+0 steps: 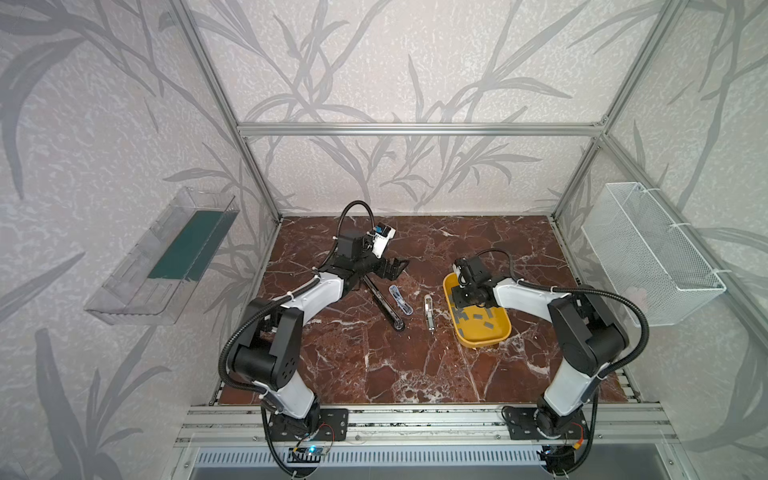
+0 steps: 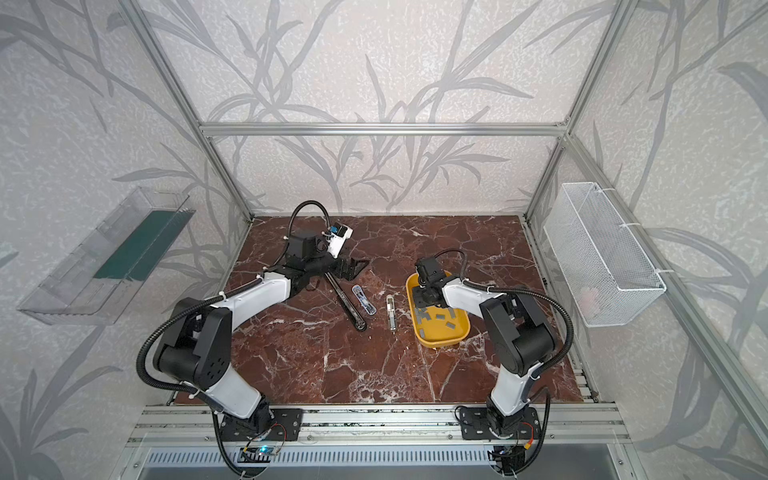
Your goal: Load the staples into the stapler
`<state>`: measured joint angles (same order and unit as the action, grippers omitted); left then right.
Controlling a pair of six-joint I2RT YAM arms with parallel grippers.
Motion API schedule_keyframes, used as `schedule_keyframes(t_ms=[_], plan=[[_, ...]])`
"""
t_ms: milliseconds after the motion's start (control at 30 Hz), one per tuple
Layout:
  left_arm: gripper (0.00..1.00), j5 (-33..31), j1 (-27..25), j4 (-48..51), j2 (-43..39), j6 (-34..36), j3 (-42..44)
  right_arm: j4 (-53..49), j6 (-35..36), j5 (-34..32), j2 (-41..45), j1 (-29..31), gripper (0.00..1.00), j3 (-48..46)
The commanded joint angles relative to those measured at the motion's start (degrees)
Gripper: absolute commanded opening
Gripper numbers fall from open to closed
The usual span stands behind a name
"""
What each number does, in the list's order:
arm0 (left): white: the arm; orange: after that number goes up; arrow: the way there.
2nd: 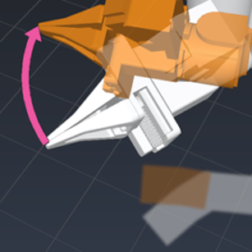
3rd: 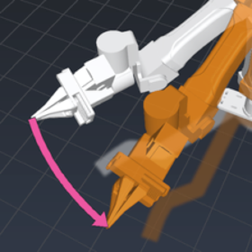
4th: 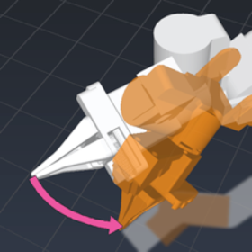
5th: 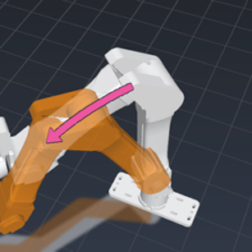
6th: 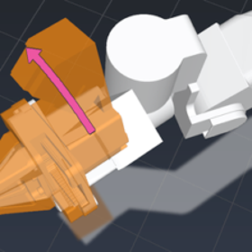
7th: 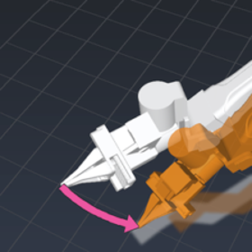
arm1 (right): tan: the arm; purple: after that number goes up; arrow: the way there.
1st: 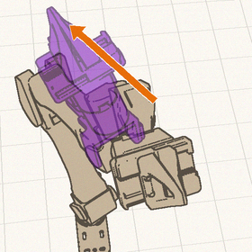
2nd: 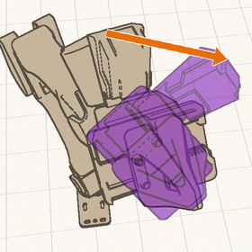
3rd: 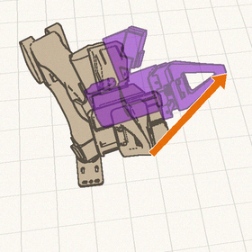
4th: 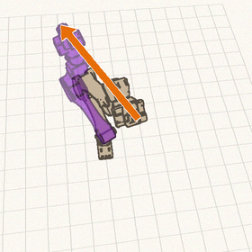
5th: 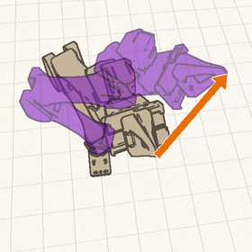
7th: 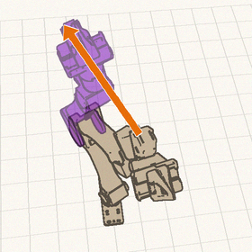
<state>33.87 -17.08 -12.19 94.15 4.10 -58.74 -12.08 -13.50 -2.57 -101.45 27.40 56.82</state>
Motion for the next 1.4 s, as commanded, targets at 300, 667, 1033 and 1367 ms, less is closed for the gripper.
schedule_keyframes(t_ms=[300, 667, 1033, 1367], plan=[[0.99, 2.34, 0.12, 0.3, 0.22, -0.55, -2.18, -2.5, 0.82, -1.39, 0.9, 0.27, 0.27, 0.26], [0.99, 2.35, 0.12, 1.99, 0.16, -0.32, -3.14, -3.83, 1.09, -1.87, 0.9, 0.79, 0.27, 0.53], [0.99, 2.75, 0.07, 2.01, 0.08, -0.49, -3.23, -3.46, 0.97, -1.66, 4.87, 0.99, 0.27, -0.64], [0.99, 3.03, 0.12, 1.75, -0.28, -0.58, -2.89, -4.51, 0.59, -1.65, 1.84, 1.03, 0.27, 0.0]])
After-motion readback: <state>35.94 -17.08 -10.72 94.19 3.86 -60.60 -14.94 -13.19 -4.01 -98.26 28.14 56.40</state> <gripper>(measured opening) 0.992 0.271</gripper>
